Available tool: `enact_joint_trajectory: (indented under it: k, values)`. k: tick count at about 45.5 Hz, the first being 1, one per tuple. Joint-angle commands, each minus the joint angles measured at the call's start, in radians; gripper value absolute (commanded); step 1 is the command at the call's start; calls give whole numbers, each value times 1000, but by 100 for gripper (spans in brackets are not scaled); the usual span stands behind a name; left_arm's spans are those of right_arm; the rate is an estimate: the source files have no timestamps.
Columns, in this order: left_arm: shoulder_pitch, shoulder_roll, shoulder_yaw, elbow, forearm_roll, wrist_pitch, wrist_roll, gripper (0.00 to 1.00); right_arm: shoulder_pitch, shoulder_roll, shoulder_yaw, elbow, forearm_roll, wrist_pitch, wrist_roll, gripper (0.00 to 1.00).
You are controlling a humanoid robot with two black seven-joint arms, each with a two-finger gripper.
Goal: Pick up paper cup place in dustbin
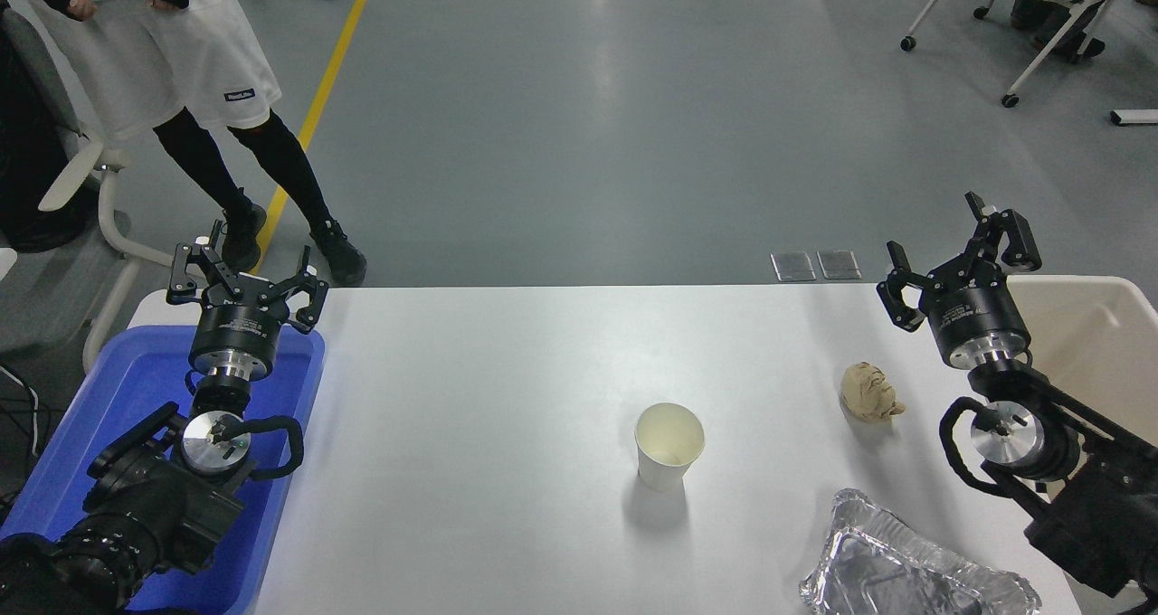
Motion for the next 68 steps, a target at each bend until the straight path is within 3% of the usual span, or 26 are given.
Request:
enact_joint_trajectory:
  k: [1, 68]
  values:
    - [-1, 0, 0, 0, -1, 0, 0, 99, -1, 0, 0, 0, 0, 0, 0, 100]
    - [0, 0, 0, 0, -1, 0, 0, 99, 1, 9, -9, 5, -1, 2, 0, 100]
